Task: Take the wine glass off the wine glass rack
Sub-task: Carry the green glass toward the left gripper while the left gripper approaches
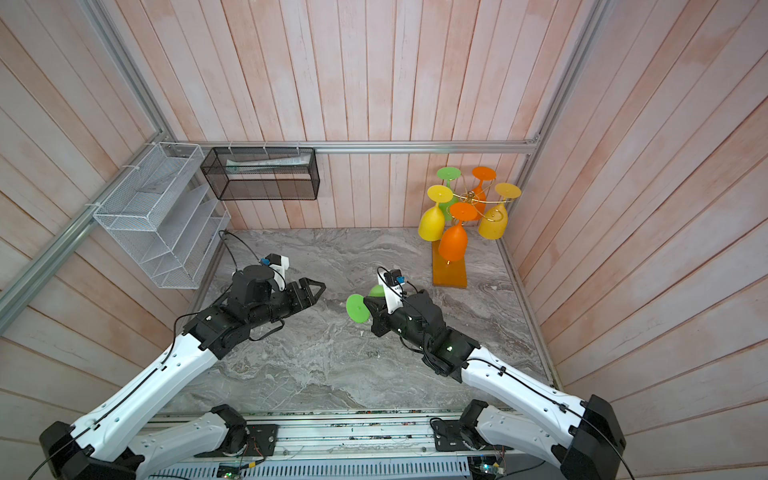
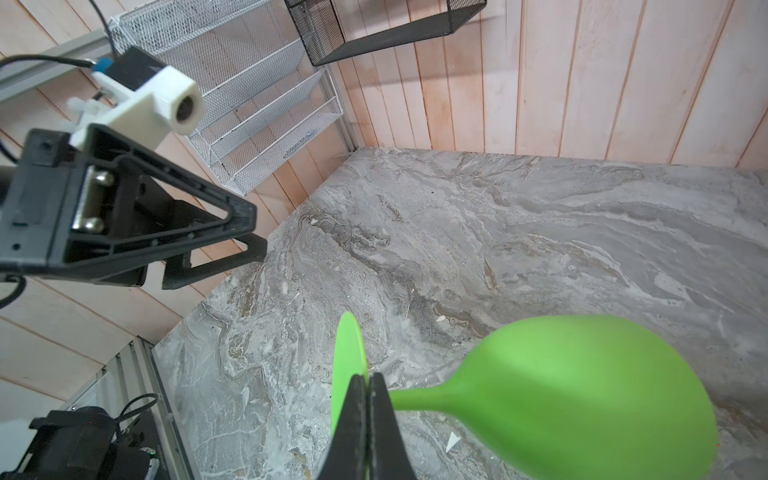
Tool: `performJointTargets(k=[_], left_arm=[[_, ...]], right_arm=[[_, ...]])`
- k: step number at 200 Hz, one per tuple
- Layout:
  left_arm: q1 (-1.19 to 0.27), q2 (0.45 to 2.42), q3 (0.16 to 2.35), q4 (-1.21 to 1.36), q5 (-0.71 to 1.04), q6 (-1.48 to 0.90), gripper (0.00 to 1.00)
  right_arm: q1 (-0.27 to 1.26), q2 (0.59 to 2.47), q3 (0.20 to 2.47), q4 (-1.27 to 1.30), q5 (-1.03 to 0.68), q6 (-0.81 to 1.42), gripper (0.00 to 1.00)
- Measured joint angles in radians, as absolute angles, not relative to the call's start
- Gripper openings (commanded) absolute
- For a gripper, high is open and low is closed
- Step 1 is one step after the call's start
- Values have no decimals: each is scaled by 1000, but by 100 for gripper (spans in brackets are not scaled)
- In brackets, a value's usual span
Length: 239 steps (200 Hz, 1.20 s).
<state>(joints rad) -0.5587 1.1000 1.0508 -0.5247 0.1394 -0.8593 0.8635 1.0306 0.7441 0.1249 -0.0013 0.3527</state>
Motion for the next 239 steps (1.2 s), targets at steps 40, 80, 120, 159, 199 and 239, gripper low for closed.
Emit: performJointTargets(k=[40, 80, 120, 159, 199, 239], left_arm=[[-552, 1114, 1049, -518, 202, -799, 82], [-552, 980, 939, -383, 205, -519, 77], [-592, 878, 855, -228, 211, -200, 74], [-793, 886, 820, -144, 57, 200, 73], [-835, 947, 778, -7, -105, 535, 67], [-839, 1019, 778, 104, -181, 765, 62]], right_arm=[[863, 1153, 856, 128, -2, 349, 0], [828, 1258, 1015, 68, -53, 494, 0], [725, 1289, 1071, 14, -190, 683, 0], [643, 1289, 1071, 9, -317, 816, 0], [616, 1289, 1071, 31, -384, 864, 0], [601, 1289, 1060, 58, -429, 890, 0]])
